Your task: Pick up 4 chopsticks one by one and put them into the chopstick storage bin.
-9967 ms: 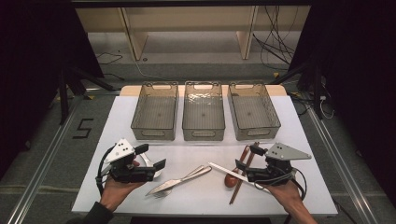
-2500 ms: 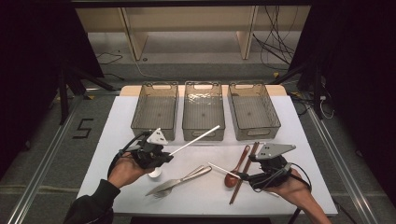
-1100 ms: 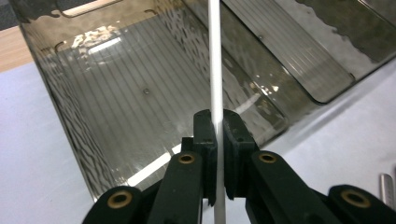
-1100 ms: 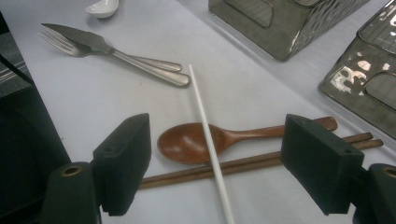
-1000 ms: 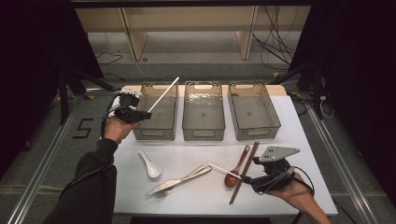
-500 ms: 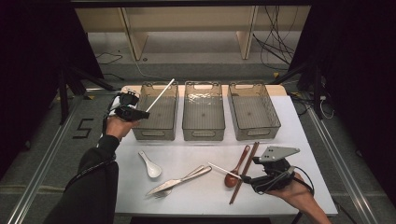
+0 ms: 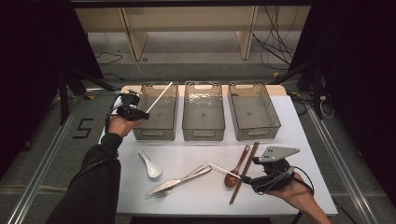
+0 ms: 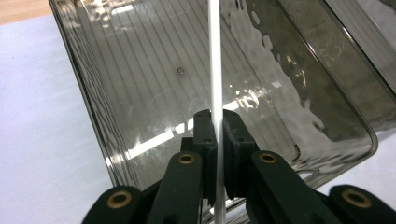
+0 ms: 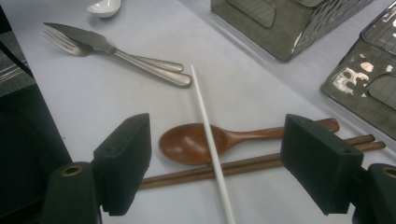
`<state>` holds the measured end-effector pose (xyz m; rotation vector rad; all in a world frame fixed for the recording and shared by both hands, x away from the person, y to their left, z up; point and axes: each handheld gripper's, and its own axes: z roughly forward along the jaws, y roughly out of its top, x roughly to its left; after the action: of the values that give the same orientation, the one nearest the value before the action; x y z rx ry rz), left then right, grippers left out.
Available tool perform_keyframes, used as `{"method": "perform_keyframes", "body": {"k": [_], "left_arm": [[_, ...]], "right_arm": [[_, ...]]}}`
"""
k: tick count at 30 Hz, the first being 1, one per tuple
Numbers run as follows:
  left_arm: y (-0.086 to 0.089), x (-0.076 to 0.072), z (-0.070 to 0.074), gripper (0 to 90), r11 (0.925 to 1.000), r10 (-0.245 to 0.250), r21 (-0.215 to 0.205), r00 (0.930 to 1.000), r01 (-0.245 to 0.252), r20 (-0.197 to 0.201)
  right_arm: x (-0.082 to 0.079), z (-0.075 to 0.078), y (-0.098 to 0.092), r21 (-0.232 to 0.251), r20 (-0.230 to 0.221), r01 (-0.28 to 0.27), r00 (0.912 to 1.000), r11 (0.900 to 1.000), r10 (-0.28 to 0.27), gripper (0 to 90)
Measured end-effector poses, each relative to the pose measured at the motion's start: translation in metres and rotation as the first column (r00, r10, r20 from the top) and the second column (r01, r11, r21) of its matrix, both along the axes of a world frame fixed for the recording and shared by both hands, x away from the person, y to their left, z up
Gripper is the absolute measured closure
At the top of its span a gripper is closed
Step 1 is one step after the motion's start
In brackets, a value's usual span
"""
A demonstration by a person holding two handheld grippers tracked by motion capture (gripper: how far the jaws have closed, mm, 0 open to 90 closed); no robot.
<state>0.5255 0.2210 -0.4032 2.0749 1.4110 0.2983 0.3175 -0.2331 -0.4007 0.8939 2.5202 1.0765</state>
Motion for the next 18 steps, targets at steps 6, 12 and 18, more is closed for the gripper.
{"method": "perform_keyframes", "body": {"k": [6, 12, 18], "left_arm": [[-0.004, 0.005, -0.004, 82.2, 0.9995, 0.026, 0.019, 0.9996, -0.025, -0.011], [-0.007, 0.005, -0.001, 63.2, 0.9987, 0.048, 0.017, 0.9987, -0.048, 0.017], [-0.012, -0.005, 0.01, 47.9, 0.9991, 0.031, -0.028, 0.9988, -0.03, 0.038]], "right_arm": [[0.0, 0.0, 0.0, -0.001, -0.002, -0.002, 1.0, 1.0, 0.002, 25.6], [0.0, 0.0, 0.0, -0.003, -0.006, -0.007, 1.0, 1.0, 0.007, 25.6], [0.0, -0.001, 0.001, -0.005, -0.007, -0.008, 0.9999, 1.0, 0.008, 25.6]]}}
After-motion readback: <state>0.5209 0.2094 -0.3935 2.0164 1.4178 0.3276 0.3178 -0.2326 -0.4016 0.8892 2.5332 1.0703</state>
